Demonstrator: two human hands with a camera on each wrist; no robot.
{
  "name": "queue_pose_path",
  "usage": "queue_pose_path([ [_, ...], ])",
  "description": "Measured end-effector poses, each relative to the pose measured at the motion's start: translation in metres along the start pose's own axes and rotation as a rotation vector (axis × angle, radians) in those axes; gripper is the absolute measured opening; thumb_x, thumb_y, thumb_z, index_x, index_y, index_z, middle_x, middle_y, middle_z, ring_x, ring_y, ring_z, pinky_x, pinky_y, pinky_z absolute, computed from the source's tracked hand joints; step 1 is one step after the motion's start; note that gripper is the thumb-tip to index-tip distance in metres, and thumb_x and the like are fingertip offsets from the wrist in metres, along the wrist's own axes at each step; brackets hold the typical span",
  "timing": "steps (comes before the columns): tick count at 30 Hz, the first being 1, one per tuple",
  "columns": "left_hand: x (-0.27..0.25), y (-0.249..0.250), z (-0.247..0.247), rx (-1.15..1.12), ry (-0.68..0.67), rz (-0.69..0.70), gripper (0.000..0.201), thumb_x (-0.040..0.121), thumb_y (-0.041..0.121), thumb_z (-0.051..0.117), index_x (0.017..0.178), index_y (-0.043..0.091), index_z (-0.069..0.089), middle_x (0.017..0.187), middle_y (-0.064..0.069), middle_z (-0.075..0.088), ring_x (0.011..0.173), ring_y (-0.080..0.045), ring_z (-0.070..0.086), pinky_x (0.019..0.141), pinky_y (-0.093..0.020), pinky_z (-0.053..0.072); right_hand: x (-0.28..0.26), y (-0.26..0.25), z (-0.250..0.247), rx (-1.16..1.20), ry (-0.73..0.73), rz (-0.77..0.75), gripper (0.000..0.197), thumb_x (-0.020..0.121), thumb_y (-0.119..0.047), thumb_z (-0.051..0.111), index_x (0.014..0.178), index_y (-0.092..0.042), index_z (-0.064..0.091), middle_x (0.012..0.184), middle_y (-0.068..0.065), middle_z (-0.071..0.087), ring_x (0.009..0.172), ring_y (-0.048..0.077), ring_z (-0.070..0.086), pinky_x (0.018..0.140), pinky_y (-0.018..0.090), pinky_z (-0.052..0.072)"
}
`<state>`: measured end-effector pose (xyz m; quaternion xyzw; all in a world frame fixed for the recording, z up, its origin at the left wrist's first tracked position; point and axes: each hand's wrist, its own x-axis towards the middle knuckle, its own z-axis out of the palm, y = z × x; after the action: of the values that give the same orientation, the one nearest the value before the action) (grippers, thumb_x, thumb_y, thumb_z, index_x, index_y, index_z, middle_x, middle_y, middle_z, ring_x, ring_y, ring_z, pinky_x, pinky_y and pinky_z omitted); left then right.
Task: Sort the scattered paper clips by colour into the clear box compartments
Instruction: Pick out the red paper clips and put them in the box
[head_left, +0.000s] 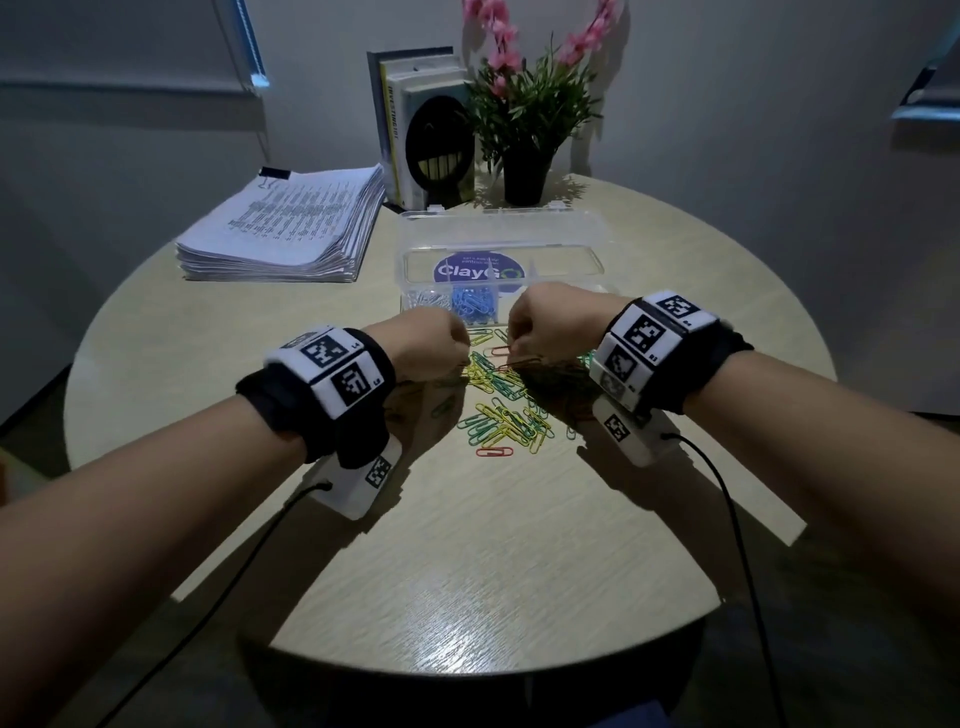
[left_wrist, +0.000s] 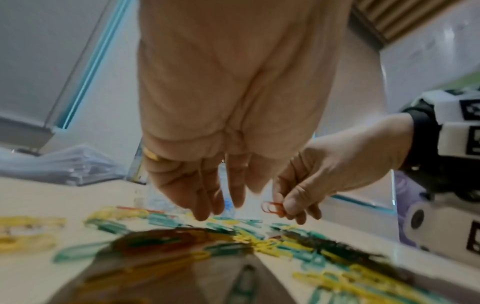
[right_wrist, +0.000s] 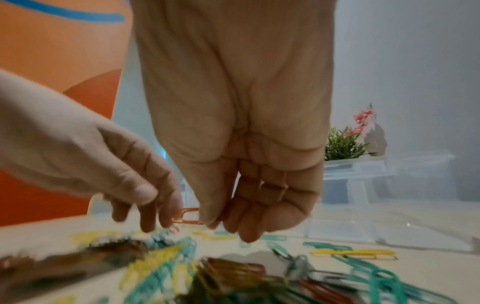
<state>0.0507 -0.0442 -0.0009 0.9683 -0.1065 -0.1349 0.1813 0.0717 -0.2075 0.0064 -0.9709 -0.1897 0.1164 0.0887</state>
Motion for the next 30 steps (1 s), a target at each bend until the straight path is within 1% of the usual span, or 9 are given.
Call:
queue_pose_path([
  [4, 0.002, 0.009, 0.008, -1.029, -0.034, -0.201, 0.029, 0.101, 0.030, 0.036, 0.094, 0.009, 0.055, 0.086, -0.009, 0.054, 0.070, -0.016, 0.050, 0.072, -0.030, 0.043, 0.001, -0.005, -0.011, 0.198, 0.076, -0.037, 0.016, 0.090, -0.015, 0.063, 0.101, -0.006, 0.071, 0.081, 0.003, 0.066, 0.063, 0.007, 0.056, 0.054, 0.017, 0.043],
  [6, -0.003, 0.015, 0.012, -1.427, -0.055, -0.294, 0.035, 0.102, 0.036, 0.031, 0.086, 0.011, 0.050, 0.079, -0.008, 0.055, 0.071, -0.017, 0.055, 0.073, -0.031, 0.048, 0.000, -0.009, -0.016, 0.340, 0.093, -0.040, 0.015, 0.090, -0.009, 0.063, 0.101, -0.003, 0.070, 0.077, 0.007, 0.067, 0.064, 0.012, 0.061, 0.057, 0.019, 0.052],
  [9, -0.008, 0.015, 0.015, -1.823, -0.015, -0.335, 0.036, 0.103, 0.034, 0.032, 0.085, 0.008, 0.051, 0.083, -0.012, 0.059, 0.084, -0.022, 0.061, 0.089, -0.038, 0.050, -0.001, -0.008, -0.020, 0.405, 0.075, -0.003, 0.016, 0.092, -0.006, 0.059, 0.103, -0.001, 0.069, 0.080, 0.010, 0.068, 0.070, 0.018, 0.065, 0.061, 0.023, 0.056],
  [12, -0.007, 0.006, 0.017, -1.944, 0.041, -0.358, 0.031, 0.102, 0.029, 0.036, 0.083, 0.010, 0.050, 0.076, -0.009, 0.056, 0.072, -0.018, 0.058, 0.076, -0.032, 0.052, 0.000, -0.004, -0.015, 0.108, 0.060, 0.038, 0.018, 0.090, -0.006, 0.060, 0.104, -0.004, 0.071, 0.091, 0.005, 0.070, 0.080, 0.017, 0.064, 0.060, 0.020, 0.049],
  [14, -0.006, 0.001, 0.018, -1.948, 0.062, -0.364, 0.028, 0.101, 0.026, 0.038, 0.080, 0.012, 0.050, 0.068, -0.004, 0.052, 0.062, -0.013, 0.054, 0.061, -0.025, 0.052, 0.001, -0.002, -0.006, -0.067, -0.002, 0.036, 0.019, 0.087, -0.011, 0.064, 0.104, -0.008, 0.073, 0.101, 0.006, 0.072, 0.092, 0.019, 0.065, 0.067, 0.022, 0.044],
  [17, -0.005, 0.000, 0.017, -2.020, 0.110, -0.341, 0.024, 0.100, 0.013, 0.039, 0.079, 0.010, 0.050, 0.062, -0.001, 0.045, 0.054, -0.009, 0.045, 0.044, -0.015, 0.045, 0.002, -0.001, 0.001, -0.112, -0.080, 0.032, 0.021, 0.085, -0.017, 0.068, 0.105, -0.011, 0.073, 0.105, 0.004, 0.072, 0.096, 0.019, 0.065, 0.072, 0.024, 0.044],
  [20, -0.002, -0.004, 0.015, -2.125, 0.146, -0.307, 0.023, 0.100, 0.005, 0.033, 0.090, 0.009, 0.053, 0.066, -0.003, 0.047, 0.052, -0.008, 0.045, 0.040, -0.014, 0.042, 0.002, 0.001, 0.004, -0.159, -0.087, 0.062, 0.019, 0.084, -0.021, 0.066, 0.100, -0.011, 0.071, 0.099, 0.005, 0.071, 0.091, 0.023, 0.066, 0.077, 0.032, 0.053],
  [25, 0.005, -0.001, 0.019, -2.192, 0.135, -0.260, 0.022, 0.099, 0.003, 0.034, 0.089, 0.010, 0.053, 0.067, -0.004, 0.049, 0.053, -0.008, 0.046, 0.040, -0.014, 0.041, 0.003, 0.001, 0.010, -0.172, -0.061, 0.120, 0.017, 0.075, -0.024, 0.063, 0.085, -0.013, 0.072, 0.082, 0.003, 0.072, 0.077, 0.023, 0.067, 0.073, 0.036, 0.059],
  [30, 0.017, -0.002, 0.033, -2.219, 0.168, -0.297, 0.022, 0.099, 0.005, 0.035, 0.088, 0.010, 0.054, 0.068, -0.002, 0.051, 0.054, -0.008, 0.048, 0.041, -0.016, 0.041, 0.005, 0.002, 0.002, -0.062, -0.102, 0.092, 0.003, 0.082, -0.018, 0.064, 0.082, -0.015, 0.065, 0.069, -0.004, 0.057, 0.071, 0.016, 0.053, 0.058, 0.024, 0.043],
])
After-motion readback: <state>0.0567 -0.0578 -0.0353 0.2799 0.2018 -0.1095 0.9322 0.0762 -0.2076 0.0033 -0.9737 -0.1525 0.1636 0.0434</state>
